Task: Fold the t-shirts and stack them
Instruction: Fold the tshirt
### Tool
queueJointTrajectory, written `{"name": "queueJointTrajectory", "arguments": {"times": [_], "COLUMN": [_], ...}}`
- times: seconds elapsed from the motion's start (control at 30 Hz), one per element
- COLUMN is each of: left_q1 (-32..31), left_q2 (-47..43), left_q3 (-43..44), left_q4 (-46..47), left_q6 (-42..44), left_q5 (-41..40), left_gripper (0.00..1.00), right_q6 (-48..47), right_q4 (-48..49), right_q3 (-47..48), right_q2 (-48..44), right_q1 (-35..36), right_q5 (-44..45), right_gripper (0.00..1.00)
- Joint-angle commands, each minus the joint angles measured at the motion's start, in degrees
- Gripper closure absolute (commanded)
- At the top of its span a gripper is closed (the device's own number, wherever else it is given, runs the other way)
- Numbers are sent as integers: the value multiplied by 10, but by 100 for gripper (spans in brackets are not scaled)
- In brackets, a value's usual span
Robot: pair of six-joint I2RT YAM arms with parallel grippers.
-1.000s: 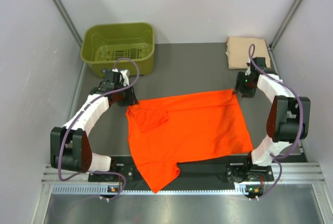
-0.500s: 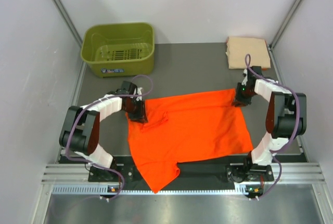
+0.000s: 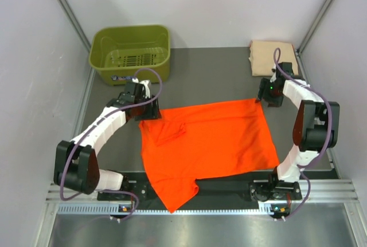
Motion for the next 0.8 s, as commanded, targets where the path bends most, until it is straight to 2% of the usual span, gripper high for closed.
{"name": "queueJointTrajectory", "arguments": {"times": [0.0,0.13,0.27,0.43,0.77], "left_q1": [13,37,66,116,129], "left_q2": [-6,45,87,133,167], "left_q3": [24,45,54,106,94], "left_q4": [7,-1,30,14,22], "left_q6": [-7,-21,-28,-17,-14], "left_q5": [-97,-121,-109,-45,23], "left_gripper": [33,33,34,36,36], "right_q6": [-14,-26,-27,-30,-35], "right_q4": [25,28,34,51,64], "right_q3": [51,92,120,90,57], "right_q2": [26,70,114,111,103], "right_q1": [-10,-11,-11,-11,-14], "right_q5": [10,-5,-39,-76,-85], "right_gripper": [34,32,35,43,64]}}
